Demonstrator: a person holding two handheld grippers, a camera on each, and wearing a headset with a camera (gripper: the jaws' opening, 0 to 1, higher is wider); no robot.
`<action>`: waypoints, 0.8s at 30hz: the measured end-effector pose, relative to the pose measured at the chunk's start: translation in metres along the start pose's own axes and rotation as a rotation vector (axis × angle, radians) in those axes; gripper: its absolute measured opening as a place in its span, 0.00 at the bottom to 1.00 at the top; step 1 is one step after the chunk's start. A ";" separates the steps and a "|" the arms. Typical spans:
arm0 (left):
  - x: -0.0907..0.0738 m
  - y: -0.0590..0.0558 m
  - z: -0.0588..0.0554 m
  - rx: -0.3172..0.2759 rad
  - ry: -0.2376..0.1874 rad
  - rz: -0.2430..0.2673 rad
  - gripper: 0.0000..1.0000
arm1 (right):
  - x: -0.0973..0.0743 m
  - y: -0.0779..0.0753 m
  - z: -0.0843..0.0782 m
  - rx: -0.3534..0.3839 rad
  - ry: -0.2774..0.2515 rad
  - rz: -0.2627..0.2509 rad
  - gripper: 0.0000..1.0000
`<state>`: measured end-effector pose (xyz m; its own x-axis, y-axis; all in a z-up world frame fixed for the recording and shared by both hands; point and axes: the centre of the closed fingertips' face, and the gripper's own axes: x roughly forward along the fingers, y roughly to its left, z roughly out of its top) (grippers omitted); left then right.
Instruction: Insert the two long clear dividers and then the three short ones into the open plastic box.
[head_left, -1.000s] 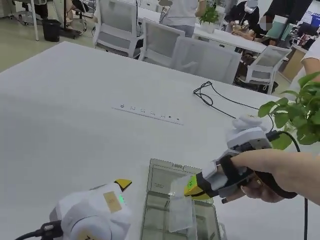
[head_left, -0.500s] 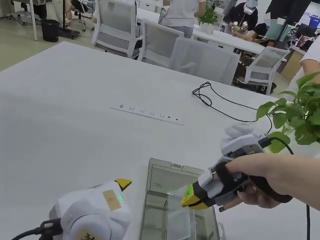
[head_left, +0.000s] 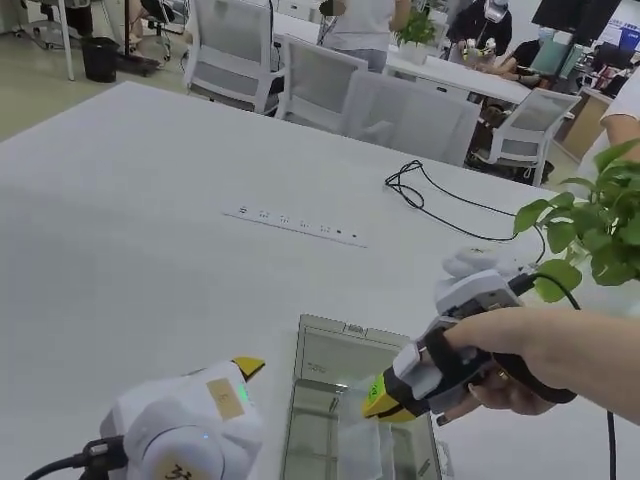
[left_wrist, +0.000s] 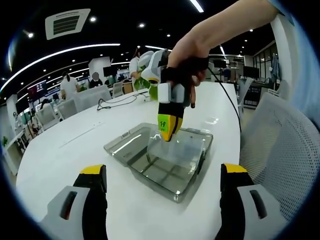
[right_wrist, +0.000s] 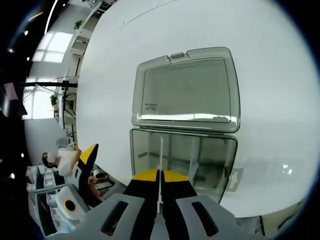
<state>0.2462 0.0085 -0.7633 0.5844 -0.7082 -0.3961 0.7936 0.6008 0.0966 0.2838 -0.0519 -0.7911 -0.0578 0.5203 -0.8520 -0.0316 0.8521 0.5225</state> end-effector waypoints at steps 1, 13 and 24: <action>0.000 0.000 0.000 0.000 0.002 0.000 0.97 | 0.000 0.000 -0.001 0.007 0.004 -0.002 0.02; 0.000 0.000 -0.001 -0.002 0.004 -0.001 0.96 | 0.008 0.000 0.001 0.001 0.008 -0.024 0.02; 0.001 0.000 0.000 -0.007 0.002 -0.005 0.95 | 0.008 0.001 0.000 -0.002 0.014 -0.036 0.02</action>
<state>0.2463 0.0080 -0.7637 0.5804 -0.7101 -0.3986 0.7950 0.6002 0.0883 0.2831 -0.0469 -0.7979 -0.0710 0.4880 -0.8699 -0.0362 0.8703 0.4912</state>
